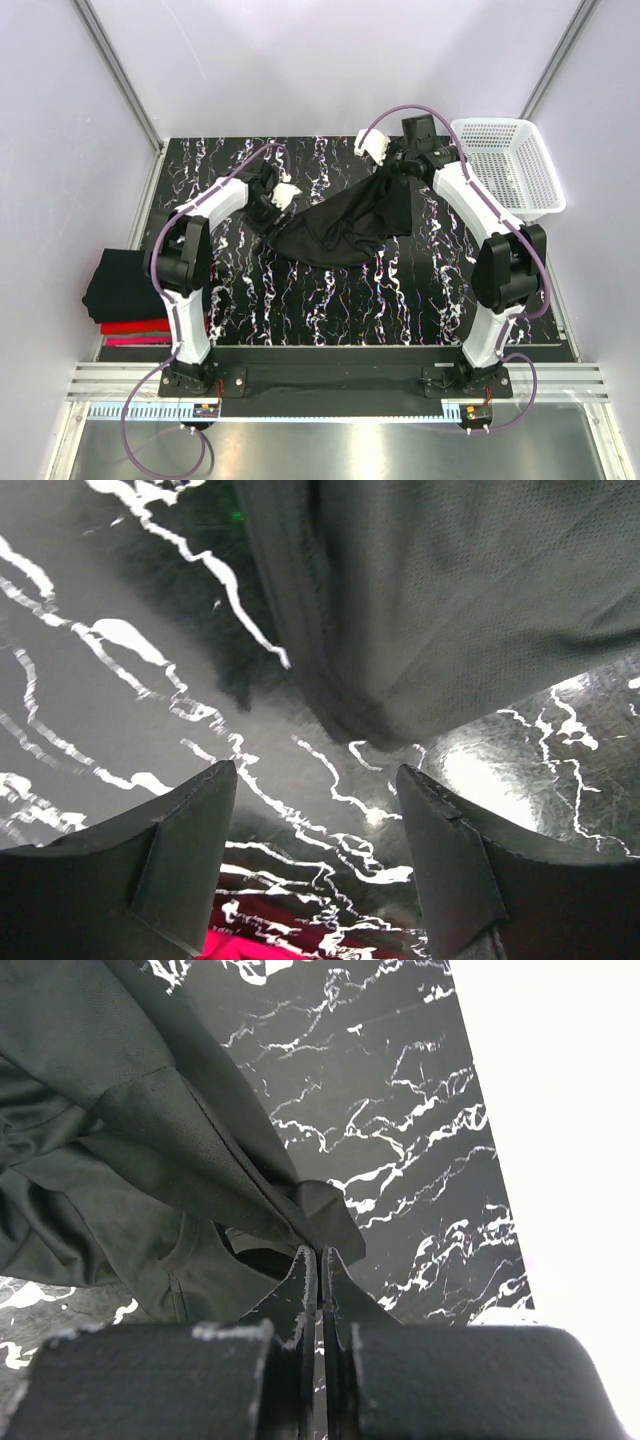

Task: Fold and stack the t-shirts
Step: Flatten the tshirt out

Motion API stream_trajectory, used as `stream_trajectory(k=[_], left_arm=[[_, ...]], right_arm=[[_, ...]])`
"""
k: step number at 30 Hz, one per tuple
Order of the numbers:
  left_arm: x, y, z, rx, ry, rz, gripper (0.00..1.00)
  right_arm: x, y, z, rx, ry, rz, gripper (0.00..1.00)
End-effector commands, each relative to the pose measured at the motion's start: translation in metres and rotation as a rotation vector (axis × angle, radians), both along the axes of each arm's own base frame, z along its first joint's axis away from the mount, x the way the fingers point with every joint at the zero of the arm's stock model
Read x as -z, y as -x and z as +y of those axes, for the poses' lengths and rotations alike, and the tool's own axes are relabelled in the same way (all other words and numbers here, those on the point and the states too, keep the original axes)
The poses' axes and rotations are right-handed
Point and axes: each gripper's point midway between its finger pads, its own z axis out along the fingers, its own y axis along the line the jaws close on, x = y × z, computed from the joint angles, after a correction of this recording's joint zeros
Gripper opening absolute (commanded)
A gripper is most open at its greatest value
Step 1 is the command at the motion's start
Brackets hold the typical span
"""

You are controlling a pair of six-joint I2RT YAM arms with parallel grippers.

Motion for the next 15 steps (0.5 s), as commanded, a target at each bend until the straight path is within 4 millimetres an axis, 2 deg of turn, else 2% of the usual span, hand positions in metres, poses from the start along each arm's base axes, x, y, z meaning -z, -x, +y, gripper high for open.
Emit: stream_trajectory(k=[1,4,5,8,11,12,13,15], left_arm=[[-0.011,-0.007,-0.022,0.039,0.07,-0.003,0.7],[-0.007,-0.008,-0.032,0.053,0.089,0.022,0.66],[-0.004,-0.008,-0.034,0.051,0.092,0.038,0.59],[0.0,-0.008,-0.037,0.054,0.1,0.068,0.53],[0.001,-0.003,-0.039,0.069,0.114,0.098,0.4],[0.0,-0.002,-0.04,0.071,0.121,0.105,0.29],[0.0,-0.002,-0.04,0.071,0.12,0.108,0.0],[-0.004,0.001,-0.041,0.077,0.131,0.118,0.0]], right_arm=[[-0.023,-0.009,-0.01,0.053,-0.016,-0.054,0.0],[-0.02,-0.009,-0.013,0.069,-0.019,-0.043,0.0],[-0.019,-0.01,-0.014,0.075,-0.02,-0.041,0.0],[-0.017,-0.011,-0.016,0.095,-0.033,-0.031,0.0],[-0.013,-0.011,-0.017,0.11,-0.042,-0.02,0.0],[-0.013,-0.011,-0.019,0.118,-0.046,-0.018,0.0],[-0.012,-0.011,-0.02,0.124,-0.046,-0.017,0.0],[-0.012,-0.012,-0.022,0.136,-0.053,-0.017,0.0]])
